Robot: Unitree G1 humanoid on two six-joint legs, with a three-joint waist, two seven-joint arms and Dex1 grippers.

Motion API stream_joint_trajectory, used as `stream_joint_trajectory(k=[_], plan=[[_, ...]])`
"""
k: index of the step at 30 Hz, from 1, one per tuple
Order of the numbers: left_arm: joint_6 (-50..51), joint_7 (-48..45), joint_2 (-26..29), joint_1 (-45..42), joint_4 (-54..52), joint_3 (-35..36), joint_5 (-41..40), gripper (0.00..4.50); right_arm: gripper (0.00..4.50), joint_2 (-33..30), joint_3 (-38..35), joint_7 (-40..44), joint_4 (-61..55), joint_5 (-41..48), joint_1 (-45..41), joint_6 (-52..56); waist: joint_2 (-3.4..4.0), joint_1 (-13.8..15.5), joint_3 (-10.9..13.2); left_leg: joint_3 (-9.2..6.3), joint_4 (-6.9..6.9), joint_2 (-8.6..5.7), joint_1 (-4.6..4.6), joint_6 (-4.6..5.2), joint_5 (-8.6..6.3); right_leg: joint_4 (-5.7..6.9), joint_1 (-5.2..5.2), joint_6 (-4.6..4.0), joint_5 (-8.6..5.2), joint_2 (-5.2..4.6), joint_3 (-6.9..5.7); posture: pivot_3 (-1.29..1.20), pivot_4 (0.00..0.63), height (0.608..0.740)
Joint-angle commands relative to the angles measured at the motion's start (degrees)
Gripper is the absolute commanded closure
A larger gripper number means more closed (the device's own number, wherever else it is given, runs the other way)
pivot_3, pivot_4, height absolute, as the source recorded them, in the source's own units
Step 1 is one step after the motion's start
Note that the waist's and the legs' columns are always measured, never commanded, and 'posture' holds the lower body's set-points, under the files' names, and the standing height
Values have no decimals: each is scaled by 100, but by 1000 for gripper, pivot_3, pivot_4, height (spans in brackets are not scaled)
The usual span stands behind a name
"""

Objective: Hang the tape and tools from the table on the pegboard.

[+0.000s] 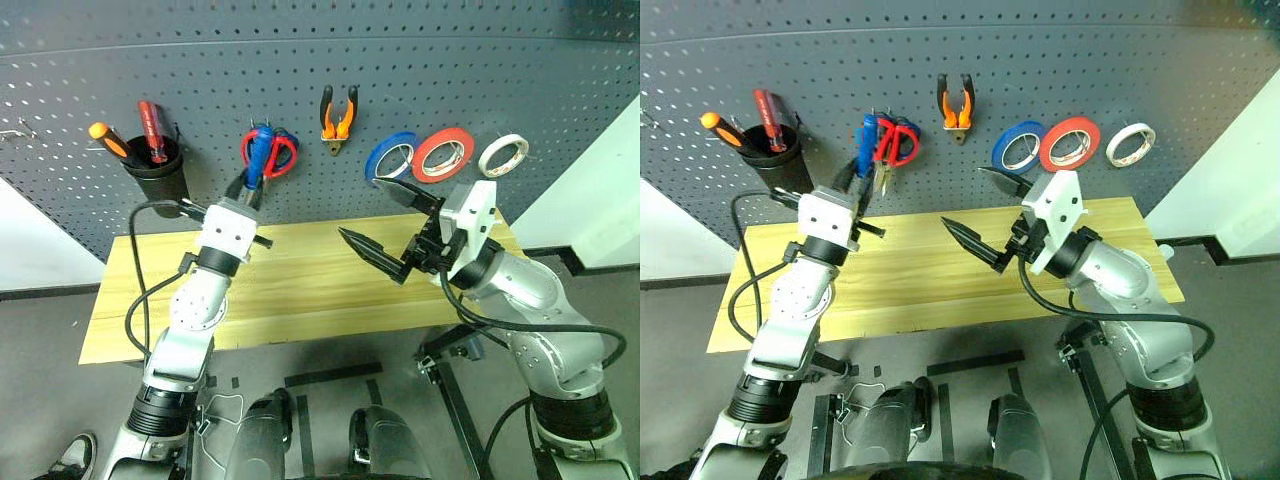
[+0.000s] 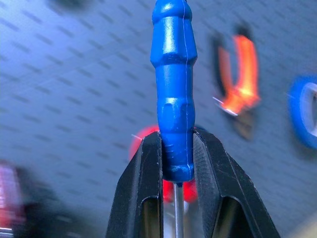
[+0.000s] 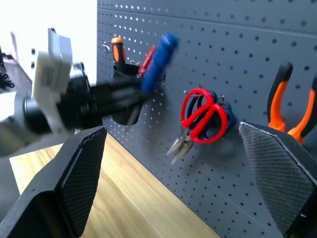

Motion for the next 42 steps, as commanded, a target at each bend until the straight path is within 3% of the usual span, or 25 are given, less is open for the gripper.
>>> stream_joint_trajectory(k=[1, 6, 13, 20, 29, 42], plan=[[-452, 352, -17, -558, 29, 336, 274, 3995, 0, -165, -402, 276, -278, 315, 123, -102, 3, 66, -31, -2, 15, 7, 0, 0, 0, 1, 3, -3, 5, 7, 0, 66, 22, 717], [-751, 569, 219, -1338, 634, 605, 566, 3995, 0, -237, -509, 385, -319, 437, 153, -69, 9, 73, -190, -8, 58, 19, -6, 3, -13, -2, 20, 0, 24, 19, -4, 57, 13, 717], [-1519, 1088, 546, -2155, 2474, 835, 734, 3995, 0, -301, -532, 407, -410, 664, 5, 79, 29, 71, -305, -8, 66, 20, 9, 17, -11, 4, 31, 1, 25, 23, -3, 26, 27, 717], [-2006, 1491, 531, -2274, 3209, 860, 782, 3995, 0, -509, -716, 304, -668, 1009, 4, 437, 29, 61, -305, -6, 74, 18, 4, 29, -17, 7, 34, 4, 27, 18, -1, -16, 70, 717], [-2005, 1870, 620, -2055, 3125, 1002, 867, 3995, 0, -957, -1029, 148, -984, 1711, 189, 1111, 30, 28, -270, -15, 74, 26, 13, 33, -19, 14, 33, 2, 26, 9, 7, -72, 161, 717], [-1502, 1881, 720, -1897, 2463, 1300, 804, 3996, 0, -1576, -1510, -96, -1216, 2891, 279, 1724, 28, -132, 230, -14, 70, 36, 55, 44, -24, 15, 67, 0, 25, -17, 34, -107, 269, 717]])
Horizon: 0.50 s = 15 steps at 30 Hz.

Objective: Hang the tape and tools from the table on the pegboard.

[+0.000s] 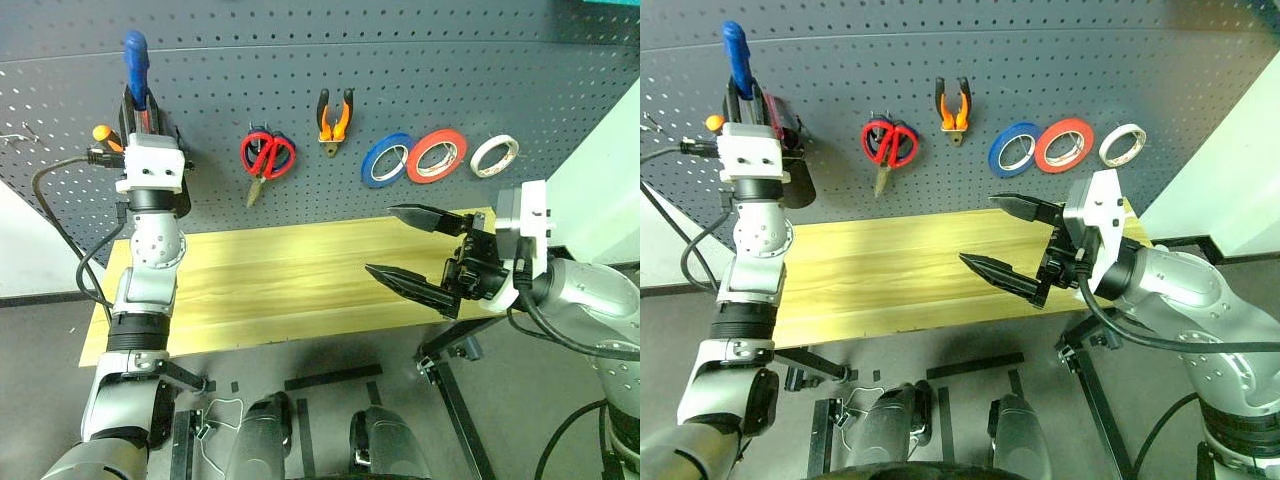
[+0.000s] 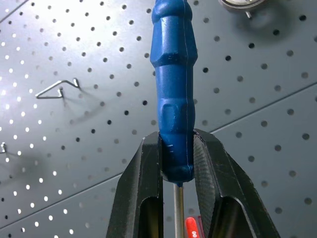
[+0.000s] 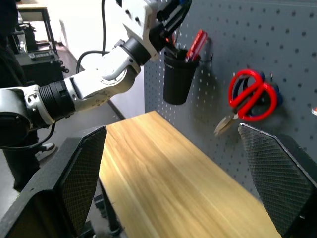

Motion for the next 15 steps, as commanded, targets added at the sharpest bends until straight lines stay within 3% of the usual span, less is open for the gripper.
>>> stream_joint_trajectory(k=[1, 15], plan=[[112, 21, 26, -39, -361, 156, -36, 3996, 0, -217, -370, -120, -282, 381, 56, 87, 1, -8, 56, 1, 0, 0, 0, 2, -1, 0, 0, 1, 1, -2, 1, -111, 270, 717], [128, 217, -22, -109, -231, 208, -41, 3996, 0, -740, -803, -446, -431, 1043, 344, 242, -19, -142, 300, 8, -5, -6, -2, 7, -5, -1, -5, 5, 0, -14, 1, -151, 296, 717]])
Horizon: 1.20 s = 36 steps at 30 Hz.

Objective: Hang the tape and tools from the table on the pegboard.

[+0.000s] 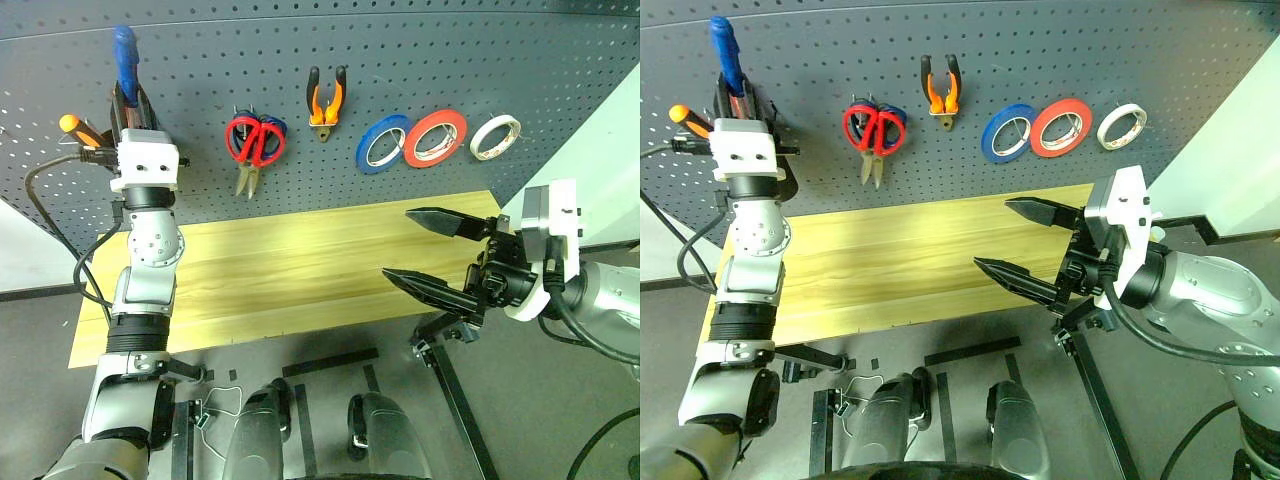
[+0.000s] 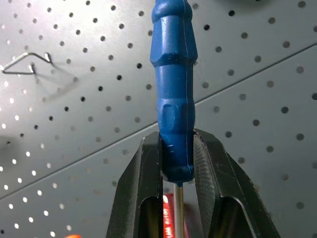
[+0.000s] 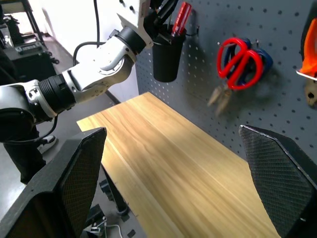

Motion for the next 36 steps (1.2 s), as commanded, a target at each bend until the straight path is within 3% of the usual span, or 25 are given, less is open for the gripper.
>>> stream_joint_trajectory(k=[1, 3, 15, 28, 36], plan=[[-82, 103, 19, -125, -116, 162, -55, 3996, 0, -109, -196, -69, -168, 155, 40, -51, -1, 2, 30, 0, 0, 0, 0, 0, 0, 0, -1, 0, 0, 0, 0, -154, 298, 717], [-70, 265, -26, -139, -160, 257, -70, 3996, 0, -138, -225, -86, -171, 188, 73, -54, -8, 2, 56, 1, 0, 0, -4, 0, 0, 0, -4, 1, 0, -1, 0, -158, 298, 717], [-56, 592, -84, -172, -273, 412, -4, 38, 0, -256, -279, -47, -121, 191, 164, -106, -11, 0, 69, 2, 3, -2, -46, 2, -1, -1, -42, 8, 1, 0, -6, -168, 291, 717], [-154, 981, -37, -362, -246, 412, 313, 38, 0, -257, -184, 6, -79, 91, 114, -122, -14, 1, 71, 2, 3, -3, -54, 2, -1, -2, -51, 10, 1, 1, -6, -167, 283, 717], [-163, 85, -374, -406, -1429, -270, 126, 38, 0, 77, 326, 122, 19, -572, -14, -453, -23, 35, 54, 2, 7, -8, -61, 3, -1, -3, -50, 16, 3, 2, -10, -108, 196, 717]])
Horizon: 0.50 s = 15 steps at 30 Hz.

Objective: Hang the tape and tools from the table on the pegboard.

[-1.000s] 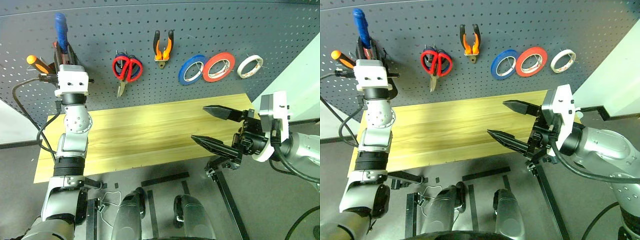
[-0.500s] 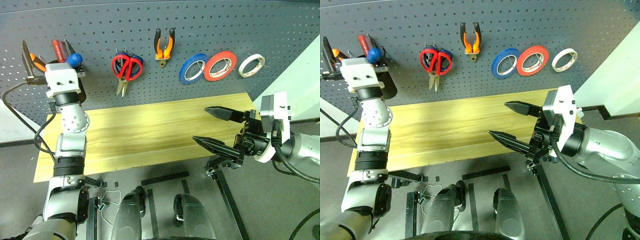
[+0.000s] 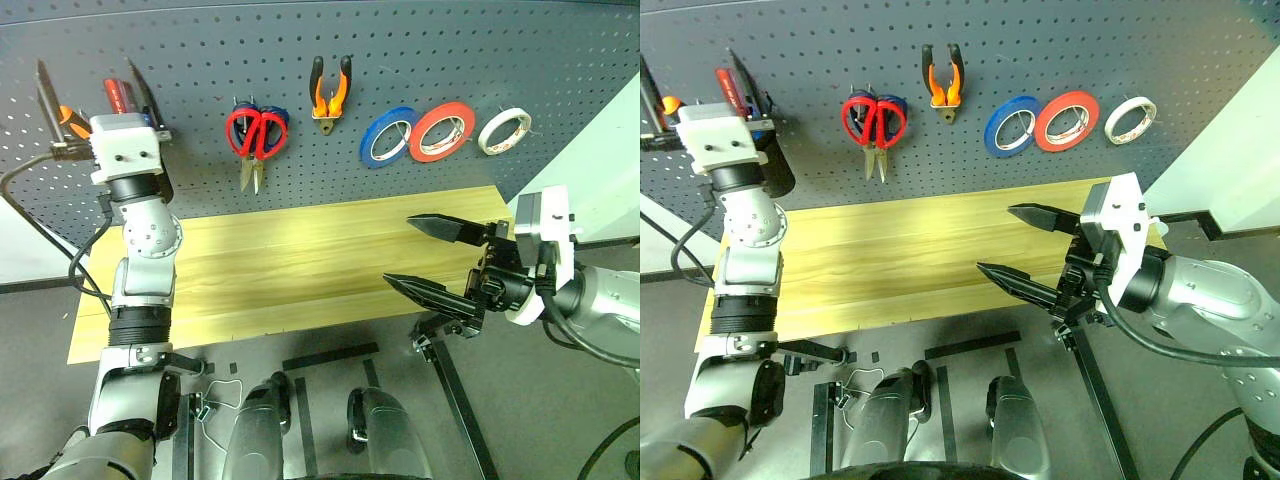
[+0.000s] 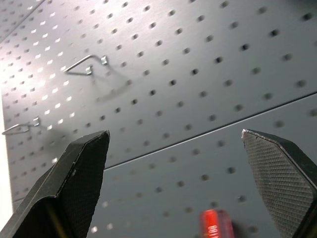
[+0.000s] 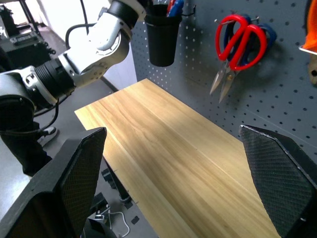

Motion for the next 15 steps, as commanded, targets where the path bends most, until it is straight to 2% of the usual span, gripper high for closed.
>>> stream_joint_trajectory(k=[1, 4, 5, 6, 8, 10, 12, 13, 15], plan=[[-21, -522, -206, -137, -1167, -456, -71, 38, 0, 217, 201, 173, 54, -416, -146, -389, -2, 5, -5, 1, 1, -3, -1, 0, 0, 0, 1, 4, 1, 6, -1, -90, 170, 717], [265, -919, -411, -64, -1670, -685, -135, 38, 0, 407, 387, 357, 222, -802, -170, -649, -5, 7, -58, 5, 6, -7, -4, 2, 1, -1, 3, 11, 5, 12, -2, -74, 141, 717], [230, -1017, -460, 12, -1637, -747, -192, 38, 0, 553, 613, 416, 378, -1116, -218, -833, 3, 7, -74, 6, 7, -8, -4, 1, 1, -1, 3, 14, 7, 14, -2, -36, 72, 717], [421, -1298, -548, 151, -1818, -938, -307, 38, 0, 654, 596, 474, 429, -1231, -173, -983, 3, 2, -173, 8, 10, -8, -3, 1, 1, 0, 4, 14, 7, 17, -2, -36, 72, 717], [813, -2075, -661, 504, -1942, -1419, -683, 38, 0, 886, 662, 584, 577, -1558, -70, -1309, 21, 16, -359, 23, 7, -17, -4, -27, 19, -4, 3, 15, 7, 26, -2, -14, 12, 717], [994, -2850, -558, 819, -1835, -1756, -998, 38, 0, 1105, 832, 638, 756, -1933, 5, -1601, 30, 19, -556, 31, 1, -21, 2, -29, 20, -14, 10, 17, 5, 27, -2, 1, 0, 717], [1926, -3833, -443, 1086, -1711, -1987, -1594, 38, 0, 1266, 896, 728, 894, -2280, 222, -1908, 32, 19, -660, 32, 2, -23, 20, -30, 18, -16, 26, 17, 5, 31, -4, 17, 0, 717], [1837, -4191, -325, 1195, -1620, -2059, -1739, 38, 0, 1346, 910, 749, 937, -2405, 319, -2034, 41, 17, -692, 27, -4, -20, 39, -13, 3, -28, 48, 15, 4, 35, -9, 27, 0, 717], [2798, -4826, -220, 1262, -1360, -2082, -2162, 38, 0, 1500, 994, 779, 1043, -2669, 478, -2286, 87, 6, -759, 14, -20, 13, 87, -32, -7, -126, 98, -27, 35, 73, -21, 46, 0, 717]])
